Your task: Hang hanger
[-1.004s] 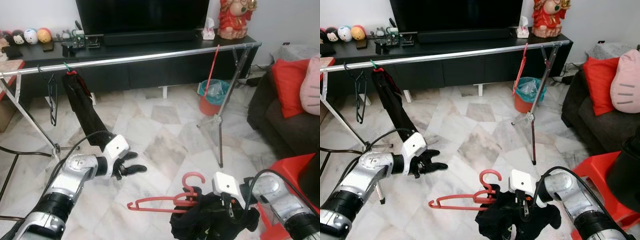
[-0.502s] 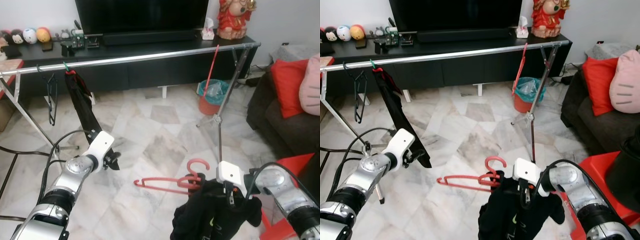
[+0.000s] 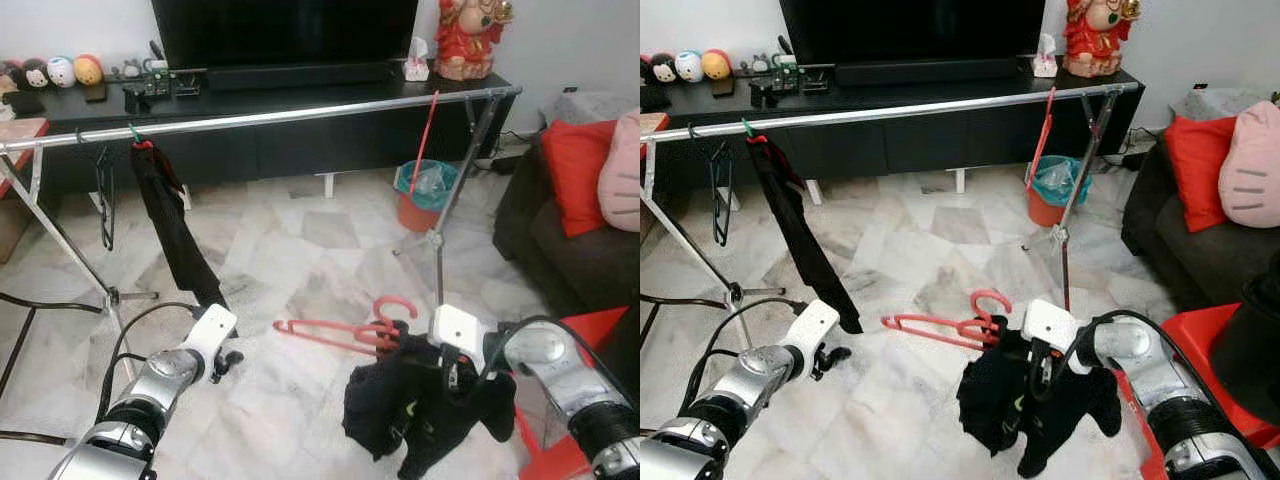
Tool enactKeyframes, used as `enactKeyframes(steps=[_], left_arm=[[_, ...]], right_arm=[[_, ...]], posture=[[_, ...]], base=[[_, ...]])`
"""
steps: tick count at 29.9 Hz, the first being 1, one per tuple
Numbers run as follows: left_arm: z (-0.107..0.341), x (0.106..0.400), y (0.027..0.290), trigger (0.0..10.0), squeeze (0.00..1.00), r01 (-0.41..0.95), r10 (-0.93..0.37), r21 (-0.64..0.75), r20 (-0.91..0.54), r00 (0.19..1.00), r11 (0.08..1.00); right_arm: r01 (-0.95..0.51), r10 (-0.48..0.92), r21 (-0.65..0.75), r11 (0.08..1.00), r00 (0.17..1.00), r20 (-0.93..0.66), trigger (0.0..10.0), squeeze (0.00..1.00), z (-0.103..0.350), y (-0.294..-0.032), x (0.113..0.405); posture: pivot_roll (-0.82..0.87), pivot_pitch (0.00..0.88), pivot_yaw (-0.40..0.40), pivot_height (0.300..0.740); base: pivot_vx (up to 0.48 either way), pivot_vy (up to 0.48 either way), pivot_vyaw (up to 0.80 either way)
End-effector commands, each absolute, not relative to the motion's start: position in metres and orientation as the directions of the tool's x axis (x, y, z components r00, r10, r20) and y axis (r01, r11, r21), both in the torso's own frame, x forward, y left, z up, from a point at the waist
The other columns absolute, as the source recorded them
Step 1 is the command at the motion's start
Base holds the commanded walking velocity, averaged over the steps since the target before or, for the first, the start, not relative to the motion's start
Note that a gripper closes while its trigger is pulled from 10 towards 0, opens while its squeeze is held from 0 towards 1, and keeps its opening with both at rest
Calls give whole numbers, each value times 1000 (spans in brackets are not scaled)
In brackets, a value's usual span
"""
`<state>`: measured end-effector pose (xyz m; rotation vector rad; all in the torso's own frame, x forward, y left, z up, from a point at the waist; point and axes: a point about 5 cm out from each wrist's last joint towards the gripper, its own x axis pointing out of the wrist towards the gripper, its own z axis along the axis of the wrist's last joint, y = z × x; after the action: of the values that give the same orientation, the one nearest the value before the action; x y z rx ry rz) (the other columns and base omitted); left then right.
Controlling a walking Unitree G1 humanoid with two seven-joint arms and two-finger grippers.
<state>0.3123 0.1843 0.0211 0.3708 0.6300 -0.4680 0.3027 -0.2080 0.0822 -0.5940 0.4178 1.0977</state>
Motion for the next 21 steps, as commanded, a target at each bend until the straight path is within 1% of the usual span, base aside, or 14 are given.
enactKeyframes(steps=[1,2,3,4,5,7,8,10,15,16,17,19,21], left_arm=[[29,317,173,10000,0,539,-387,120,-570,725,834],[32,319,170,10000,0,538,-403,105,-548,733,836],[34,321,169,10000,0,538,-411,97,-536,737,837],[38,323,167,10000,0,539,-426,88,-512,746,837],[40,325,165,10000,0,541,-433,87,-499,750,836],[50,330,156,10000,0,554,-486,46,-427,763,831],[50,330,156,10000,0,554,-486,46,-427,763,831],[55,330,148,10000,0,584,-536,15,-377,755,812],[59,328,134,10000,0,648,-610,22,-314,728,761],[59,326,132,10000,471,664,-630,9,-307,713,748],[59,325,131,10000,1000,676,-643,6,-303,704,737],[60,322,127,10000,1000,713,-686,-5,-279,672,701],[60,321,127,10000,1000,724,-697,-2,-274,662,689]], right_arm=[[-871,724,-324,370,489,-486,118,0,111,-203,319],[-860,719,-332,387,507,-476,9098,0,113,-204,321],[-854,714,-337,397,518,-471,9098,0,115,-204,323],[-848,713,-337,409,527,-463,10000,0,117,-203,325],[-849,716,-334,410,527,-459,10000,0,119,-203,325],[-852,746,-321,413,519,-418,10000,0,126,-198,326],[-852,746,-321,413,519,-418,10000,0,126,-198,326],[-857,764,-305,415,510,-394,10000,0,129,-194,326],[-866,780,-300,401,494,-383,10000,0,131,-192,323],[-868,784,-296,399,490,-381,10000,0,132,-192,322],[-872,790,-291,394,483,-379,10000,0,133,-191,321],[-888,809,-275,369,453,-374,10000,0,135,-189,317],[-891,814,-270,364,445,-373,10000,0,136,-189,316]], posture=[[12,10,6,740],[11,14,6,740],[11,14,6,740],[9,15,5,740],[8,16,5,740],[7,19,5,740],[7,19,5,740],[5,20,6,740],[3,21,7,740],[-2,25,8,740],[-2,25,8,740],[-5,26,9,740],[-5,26,8,740]], base=[[0,0,0],[0,0,0],[0,0,0],[0,0,0],[0,0,0],[0,0,0],[0,0,0],[0,0,0],[0,0,0],[0,0,0],[0,0,0],[0,0,0],[0,0,0]])
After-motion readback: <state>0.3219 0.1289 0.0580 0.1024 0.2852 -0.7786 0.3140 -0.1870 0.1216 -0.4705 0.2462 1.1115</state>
